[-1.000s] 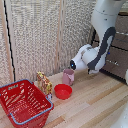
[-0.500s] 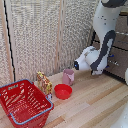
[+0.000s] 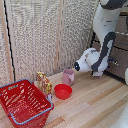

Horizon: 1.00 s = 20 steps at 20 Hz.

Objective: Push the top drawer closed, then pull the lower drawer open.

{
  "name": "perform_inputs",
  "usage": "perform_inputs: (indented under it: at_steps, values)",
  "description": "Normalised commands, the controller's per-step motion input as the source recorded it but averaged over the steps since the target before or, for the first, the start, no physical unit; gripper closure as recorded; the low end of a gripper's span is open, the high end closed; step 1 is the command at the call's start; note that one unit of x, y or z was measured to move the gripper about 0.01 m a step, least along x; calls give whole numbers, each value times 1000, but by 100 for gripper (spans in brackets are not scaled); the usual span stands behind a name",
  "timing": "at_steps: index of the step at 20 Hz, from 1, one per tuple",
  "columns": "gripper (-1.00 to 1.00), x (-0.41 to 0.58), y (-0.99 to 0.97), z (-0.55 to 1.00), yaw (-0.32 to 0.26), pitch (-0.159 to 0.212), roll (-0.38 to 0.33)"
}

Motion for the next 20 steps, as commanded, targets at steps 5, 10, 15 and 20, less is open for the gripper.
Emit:
perform_inputs:
  at_steps: [5, 10, 15, 20]
  values:
    - [100, 0, 196, 15, 0, 0, -6]
    - [100, -38, 617, -18, 8, -46, 46]
    - [100, 0, 898, -129, 5, -87, 100]
    - [100, 0, 930, -253, 0, -100, 83]
